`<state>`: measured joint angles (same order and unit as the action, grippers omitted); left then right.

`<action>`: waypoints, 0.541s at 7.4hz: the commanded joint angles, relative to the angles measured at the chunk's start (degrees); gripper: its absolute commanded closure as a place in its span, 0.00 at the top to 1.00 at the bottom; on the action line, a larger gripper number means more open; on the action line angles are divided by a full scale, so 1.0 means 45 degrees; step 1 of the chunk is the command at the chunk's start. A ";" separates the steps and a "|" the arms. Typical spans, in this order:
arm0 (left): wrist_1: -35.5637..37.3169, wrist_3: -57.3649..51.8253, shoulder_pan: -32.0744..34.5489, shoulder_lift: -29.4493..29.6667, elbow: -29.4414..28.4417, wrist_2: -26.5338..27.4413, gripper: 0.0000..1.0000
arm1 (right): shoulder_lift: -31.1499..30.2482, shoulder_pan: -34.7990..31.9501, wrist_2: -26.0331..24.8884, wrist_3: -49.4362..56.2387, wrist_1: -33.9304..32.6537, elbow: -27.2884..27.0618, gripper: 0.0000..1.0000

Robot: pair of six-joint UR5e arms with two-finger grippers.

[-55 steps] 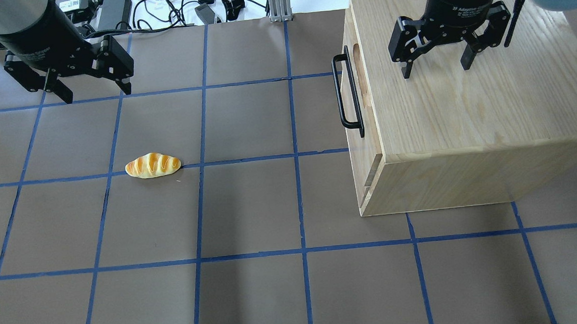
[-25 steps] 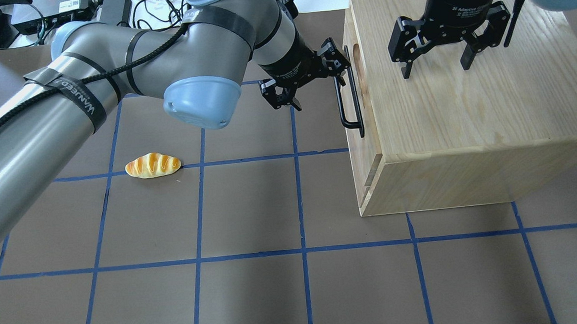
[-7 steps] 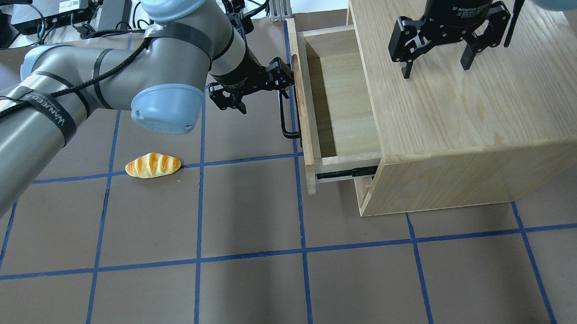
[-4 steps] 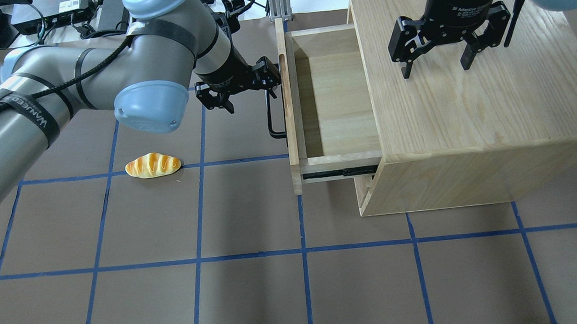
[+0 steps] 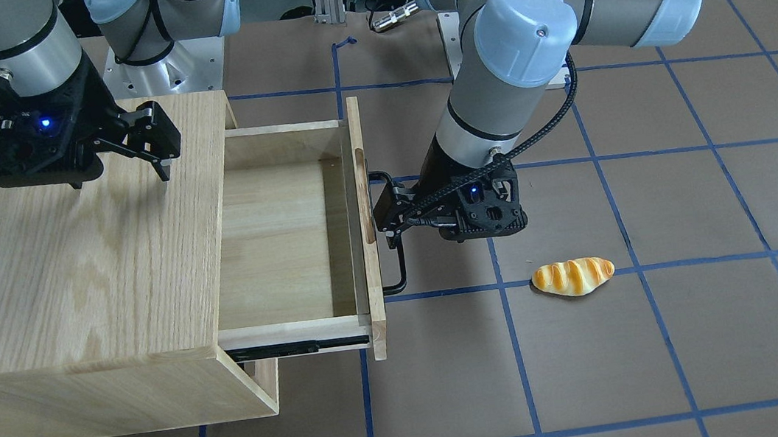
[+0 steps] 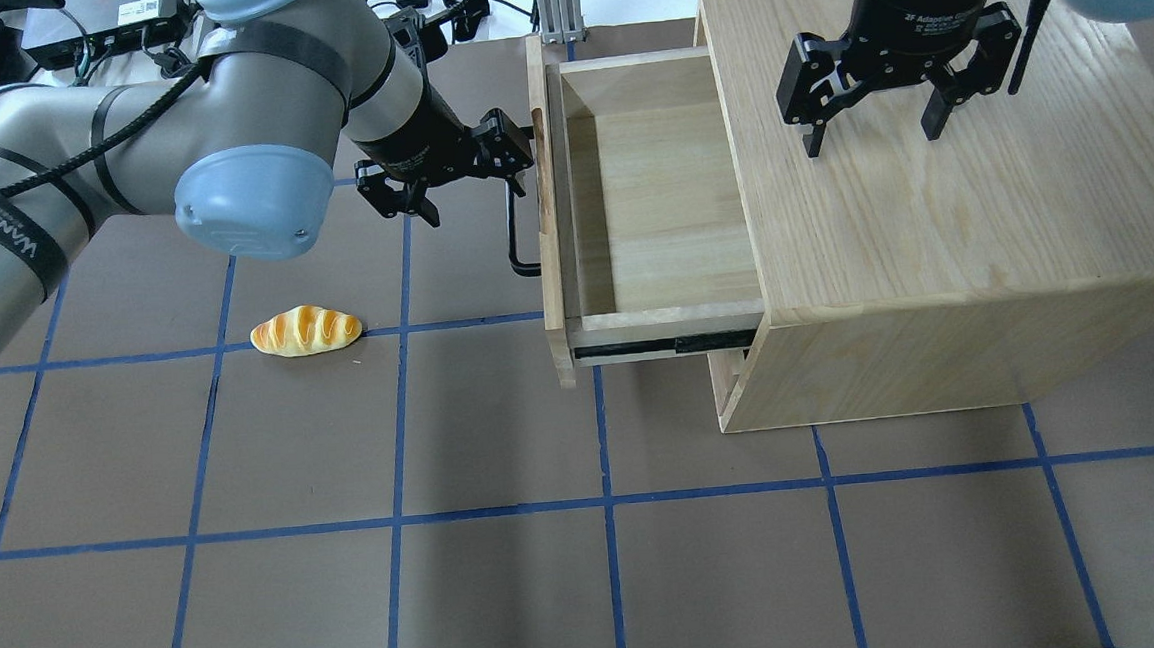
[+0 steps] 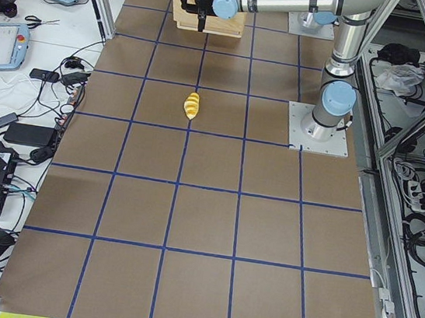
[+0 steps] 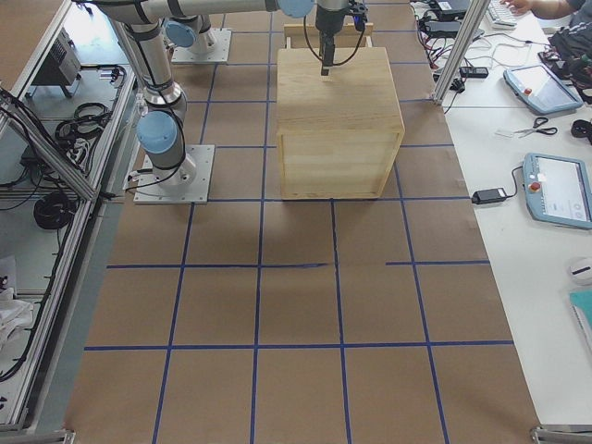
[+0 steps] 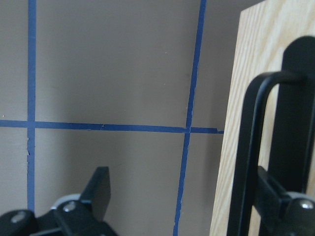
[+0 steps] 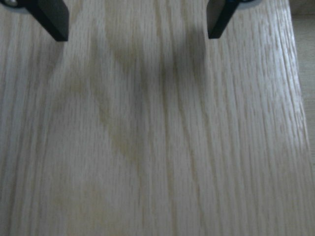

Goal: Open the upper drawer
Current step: 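Pull the drawer handle away from the cabinet with the left gripper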

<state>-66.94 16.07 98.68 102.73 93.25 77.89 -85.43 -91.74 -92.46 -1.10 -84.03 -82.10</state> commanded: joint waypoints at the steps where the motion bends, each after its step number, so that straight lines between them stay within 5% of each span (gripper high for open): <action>1: -0.0435 -0.0345 -0.0230 -0.0094 0.0058 0.0054 1.00 | 0.0000 -0.0005 0.0000 -0.0009 0.0000 0.0003 1.00; 4: -0.1488 -0.0931 -0.0873 -0.0639 -0.0058 0.0054 1.00 | 0.0000 -0.0005 0.0000 -0.0009 0.0000 -0.0016 1.00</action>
<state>-71.43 12.94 96.00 101.01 93.33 78.14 -85.43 -91.76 -92.46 -1.14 -84.03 -82.13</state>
